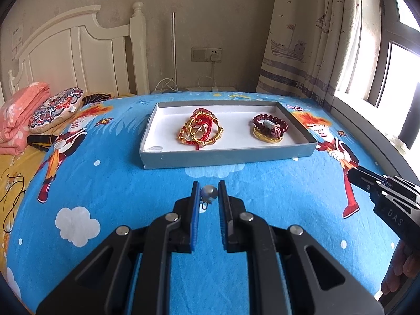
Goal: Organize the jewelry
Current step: 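Carry the pearl with the left tool while the right tool carries its pearl to the tray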
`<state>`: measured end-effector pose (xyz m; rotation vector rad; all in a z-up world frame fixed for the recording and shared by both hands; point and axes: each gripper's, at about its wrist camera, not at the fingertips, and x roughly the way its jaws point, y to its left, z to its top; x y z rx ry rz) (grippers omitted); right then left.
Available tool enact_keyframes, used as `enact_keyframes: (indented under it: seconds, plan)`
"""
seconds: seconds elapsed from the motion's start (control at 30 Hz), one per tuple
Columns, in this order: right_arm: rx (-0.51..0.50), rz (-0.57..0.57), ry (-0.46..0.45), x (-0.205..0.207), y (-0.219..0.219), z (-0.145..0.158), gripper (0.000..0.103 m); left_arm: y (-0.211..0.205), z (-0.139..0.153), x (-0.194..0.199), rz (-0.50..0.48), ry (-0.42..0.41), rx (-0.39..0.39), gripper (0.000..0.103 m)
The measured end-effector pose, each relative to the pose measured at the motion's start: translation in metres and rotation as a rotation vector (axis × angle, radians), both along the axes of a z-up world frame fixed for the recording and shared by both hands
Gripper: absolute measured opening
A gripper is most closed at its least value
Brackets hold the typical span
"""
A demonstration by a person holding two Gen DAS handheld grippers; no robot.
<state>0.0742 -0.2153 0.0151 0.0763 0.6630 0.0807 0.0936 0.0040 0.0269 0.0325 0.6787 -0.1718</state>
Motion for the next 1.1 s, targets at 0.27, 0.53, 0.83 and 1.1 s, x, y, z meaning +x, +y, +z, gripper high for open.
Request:
enact_keyframes:
  seconds: [0.27, 0.53, 0.83, 1.1]
  plan:
    - [-0.011, -0.001, -0.014, 0.007, -0.001, 0.010, 0.017, -0.004, 0.009, 0.005, -0.012, -0.010, 0.007, 0.013]
    - [-0.012, -0.001, -0.024, 0.015, 0.002, 0.016, 0.017, -0.009, 0.013, 0.011, -0.008, -0.019, 0.014, 0.013]
    - [-0.011, -0.003, -0.031, 0.027, 0.003, 0.022, 0.017, -0.008, 0.020, 0.027, 0.001, -0.030, 0.019, 0.013]
    - [-0.016, -0.003, -0.034, 0.039, 0.006, 0.025, 0.017, -0.010, 0.028, 0.043, 0.004, -0.038, 0.024, 0.013]
